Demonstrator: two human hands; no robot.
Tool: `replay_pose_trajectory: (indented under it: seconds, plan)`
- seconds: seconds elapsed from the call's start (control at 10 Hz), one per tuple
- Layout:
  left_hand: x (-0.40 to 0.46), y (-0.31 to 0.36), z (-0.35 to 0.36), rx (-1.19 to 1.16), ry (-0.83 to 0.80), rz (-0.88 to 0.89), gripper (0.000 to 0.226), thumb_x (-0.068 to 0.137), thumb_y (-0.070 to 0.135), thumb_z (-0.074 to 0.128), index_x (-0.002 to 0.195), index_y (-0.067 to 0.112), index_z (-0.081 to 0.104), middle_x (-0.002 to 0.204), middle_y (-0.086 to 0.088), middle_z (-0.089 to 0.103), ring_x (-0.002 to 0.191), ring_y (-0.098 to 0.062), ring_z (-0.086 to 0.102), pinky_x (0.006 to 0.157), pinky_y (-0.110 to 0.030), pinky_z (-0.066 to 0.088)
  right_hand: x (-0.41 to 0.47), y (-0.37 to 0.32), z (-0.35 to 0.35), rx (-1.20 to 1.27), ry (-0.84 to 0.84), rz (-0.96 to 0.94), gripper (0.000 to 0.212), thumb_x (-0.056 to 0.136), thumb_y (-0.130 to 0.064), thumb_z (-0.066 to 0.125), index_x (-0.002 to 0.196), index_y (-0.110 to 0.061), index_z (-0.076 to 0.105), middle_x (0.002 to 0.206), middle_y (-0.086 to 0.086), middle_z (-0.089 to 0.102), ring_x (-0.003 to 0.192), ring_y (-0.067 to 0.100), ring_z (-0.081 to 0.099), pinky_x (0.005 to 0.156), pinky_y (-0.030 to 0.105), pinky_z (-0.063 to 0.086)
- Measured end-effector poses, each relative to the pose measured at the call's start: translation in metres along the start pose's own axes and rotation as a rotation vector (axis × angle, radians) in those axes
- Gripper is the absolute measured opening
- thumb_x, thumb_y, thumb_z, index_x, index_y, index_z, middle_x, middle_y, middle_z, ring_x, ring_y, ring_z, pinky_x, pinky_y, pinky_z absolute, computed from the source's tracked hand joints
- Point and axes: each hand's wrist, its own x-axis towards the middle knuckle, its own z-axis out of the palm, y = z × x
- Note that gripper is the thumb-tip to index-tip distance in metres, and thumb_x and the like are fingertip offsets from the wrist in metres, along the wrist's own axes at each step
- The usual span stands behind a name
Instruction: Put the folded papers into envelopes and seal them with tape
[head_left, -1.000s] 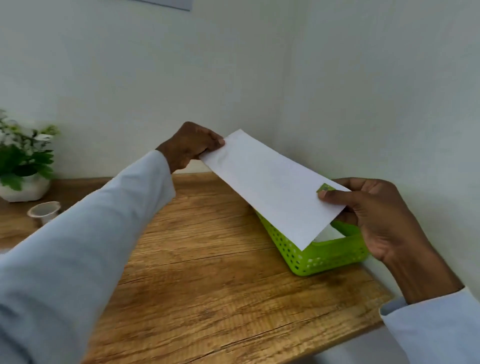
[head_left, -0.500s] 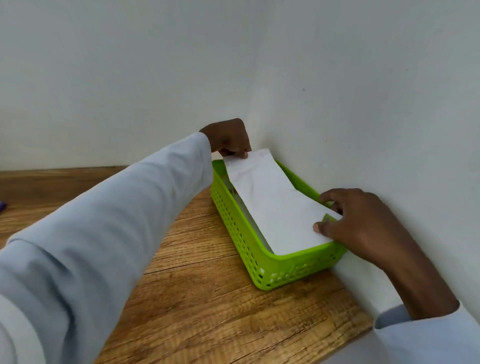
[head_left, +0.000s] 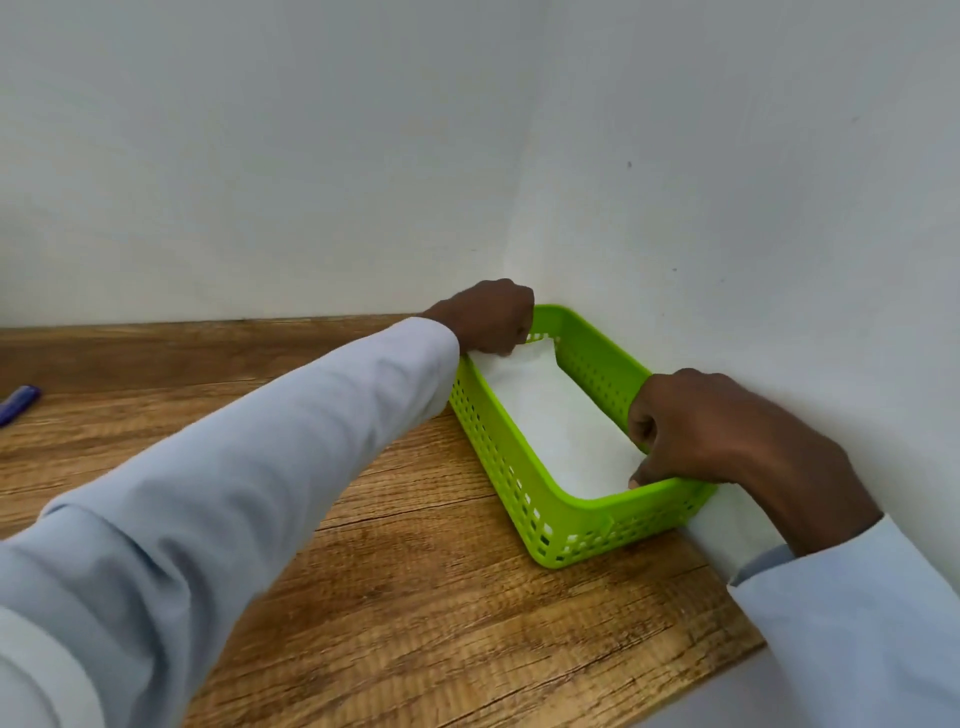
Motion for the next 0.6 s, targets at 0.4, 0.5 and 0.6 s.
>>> replay_pose_trajectory:
  seconds: [0.4,0.5,0.6]
  plan:
    - [-0.021,0.004,-0.003,0.11,0.261,-0.008,0.032,0.085,0.038,0.069,0.103,0.013,0.064,0.11,-0.013,0.062,0.102,-0.034,0.059,0.072,-0.032,0.035,0.028,-0.012,0.008,0.153,0.289,-0.069,0.049,0.076,-0.053,0.076,0.109,-0.019,0.064,0.107,0.007,0.066,0.098,0.029,0.063,0.074,0.032,0.044]
    - [-0.046,0.004,-0.008,0.052,0.398,0.0,0.036,0.089,0.048,0.06,0.11,0.019,0.064,0.112,-0.004,0.065,0.105,-0.027,0.058,0.076,-0.033,0.039,0.029,-0.026,0.003,0.242,0.476,-0.135,0.053,0.083,-0.057,0.067,0.118,-0.017,0.064,0.113,0.007,0.066,0.103,0.03,0.063,0.083,0.039,0.049]
    - [-0.076,0.004,-0.019,0.061,0.522,0.013,0.043,0.09,0.053,0.057,0.117,0.019,0.062,0.116,0.001,0.064,0.104,-0.025,0.061,0.078,-0.036,0.046,0.028,-0.039,-0.003,0.3,0.592,-0.189,0.055,0.089,-0.056,0.06,0.127,-0.016,0.06,0.122,0.007,0.063,0.109,0.031,0.061,0.086,0.039,0.049]
